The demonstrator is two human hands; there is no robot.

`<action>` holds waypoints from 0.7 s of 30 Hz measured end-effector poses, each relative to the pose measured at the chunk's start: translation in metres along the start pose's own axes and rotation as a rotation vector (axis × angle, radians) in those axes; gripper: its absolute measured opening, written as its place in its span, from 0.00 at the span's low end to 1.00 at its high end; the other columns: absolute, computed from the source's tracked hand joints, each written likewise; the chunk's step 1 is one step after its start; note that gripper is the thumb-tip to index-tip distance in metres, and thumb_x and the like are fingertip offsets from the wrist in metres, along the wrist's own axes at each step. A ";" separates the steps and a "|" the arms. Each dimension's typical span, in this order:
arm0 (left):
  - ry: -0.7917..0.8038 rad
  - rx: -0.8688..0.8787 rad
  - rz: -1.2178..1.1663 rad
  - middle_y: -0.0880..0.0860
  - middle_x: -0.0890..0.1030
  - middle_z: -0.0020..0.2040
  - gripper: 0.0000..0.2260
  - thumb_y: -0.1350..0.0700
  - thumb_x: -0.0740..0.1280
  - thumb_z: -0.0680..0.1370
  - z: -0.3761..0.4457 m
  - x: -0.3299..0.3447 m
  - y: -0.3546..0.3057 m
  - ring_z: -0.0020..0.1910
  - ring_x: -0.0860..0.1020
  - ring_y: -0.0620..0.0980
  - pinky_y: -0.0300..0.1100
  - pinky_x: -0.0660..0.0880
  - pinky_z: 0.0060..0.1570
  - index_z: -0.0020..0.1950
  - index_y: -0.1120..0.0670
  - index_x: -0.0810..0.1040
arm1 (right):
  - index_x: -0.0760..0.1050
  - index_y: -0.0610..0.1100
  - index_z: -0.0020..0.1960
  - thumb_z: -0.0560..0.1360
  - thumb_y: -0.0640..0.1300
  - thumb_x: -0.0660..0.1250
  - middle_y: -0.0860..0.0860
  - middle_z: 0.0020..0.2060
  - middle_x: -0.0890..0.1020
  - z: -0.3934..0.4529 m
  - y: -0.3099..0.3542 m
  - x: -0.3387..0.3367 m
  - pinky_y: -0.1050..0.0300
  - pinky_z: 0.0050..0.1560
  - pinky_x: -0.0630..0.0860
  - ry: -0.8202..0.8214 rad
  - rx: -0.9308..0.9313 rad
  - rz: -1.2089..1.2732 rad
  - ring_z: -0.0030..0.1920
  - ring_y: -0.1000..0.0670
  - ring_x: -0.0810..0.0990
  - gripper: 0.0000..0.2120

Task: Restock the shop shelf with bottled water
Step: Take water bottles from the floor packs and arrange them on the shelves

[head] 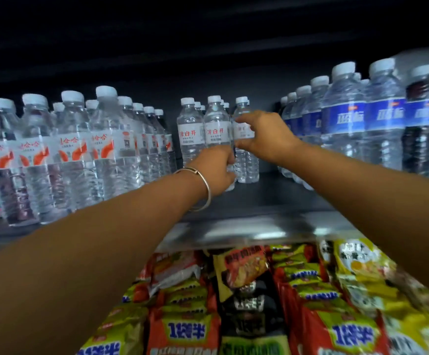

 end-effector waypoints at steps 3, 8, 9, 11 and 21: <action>-0.068 0.087 -0.051 0.58 0.75 0.55 0.09 0.60 0.66 0.74 -0.034 -0.001 -0.022 0.54 0.73 0.57 0.49 0.71 0.56 0.53 0.59 0.74 | 0.71 0.41 0.67 0.73 0.44 0.70 0.42 0.62 0.76 -0.055 0.010 -0.017 0.53 0.62 0.66 -0.051 -0.032 -0.127 0.63 0.41 0.71 0.23; -0.055 0.196 -0.088 0.58 0.73 0.56 0.12 0.57 0.67 0.73 -0.107 0.022 -0.056 0.57 0.71 0.58 0.52 0.69 0.57 0.55 0.57 0.73 | 0.75 0.37 0.61 0.70 0.38 0.69 0.39 0.55 0.77 -0.166 0.022 -0.027 0.48 0.58 0.69 -0.051 -0.027 -0.178 0.58 0.37 0.73 0.20; -0.030 0.215 -0.103 0.58 0.73 0.55 0.12 0.57 0.67 0.73 -0.124 0.032 -0.062 0.57 0.71 0.59 0.52 0.69 0.56 0.54 0.57 0.73 | 0.75 0.36 0.59 0.69 0.38 0.69 0.38 0.53 0.77 -0.191 0.022 -0.025 0.47 0.55 0.71 -0.029 -0.011 -0.179 0.56 0.37 0.74 0.19; 0.018 0.214 -0.125 0.58 0.74 0.53 0.12 0.56 0.68 0.71 -0.157 0.061 -0.069 0.54 0.73 0.59 0.52 0.71 0.54 0.53 0.56 0.74 | 0.76 0.37 0.58 0.68 0.37 0.69 0.38 0.52 0.77 -0.241 0.018 -0.014 0.45 0.53 0.73 0.048 0.049 -0.206 0.55 0.37 0.74 0.19; 0.478 0.168 -0.205 0.56 0.71 0.60 0.14 0.58 0.64 0.75 -0.329 0.289 -0.084 0.60 0.69 0.59 0.50 0.68 0.55 0.60 0.56 0.71 | 0.77 0.34 0.54 0.68 0.37 0.70 0.34 0.50 0.78 -0.493 -0.049 0.109 0.43 0.46 0.76 0.593 0.303 -0.160 0.51 0.34 0.78 0.15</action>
Point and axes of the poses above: each hand's wrist, its own z-axis towards the middle knuckle, its own x-axis out of the palm, y = z × x, the point moved 3 cm from there along z, towards the middle knuckle
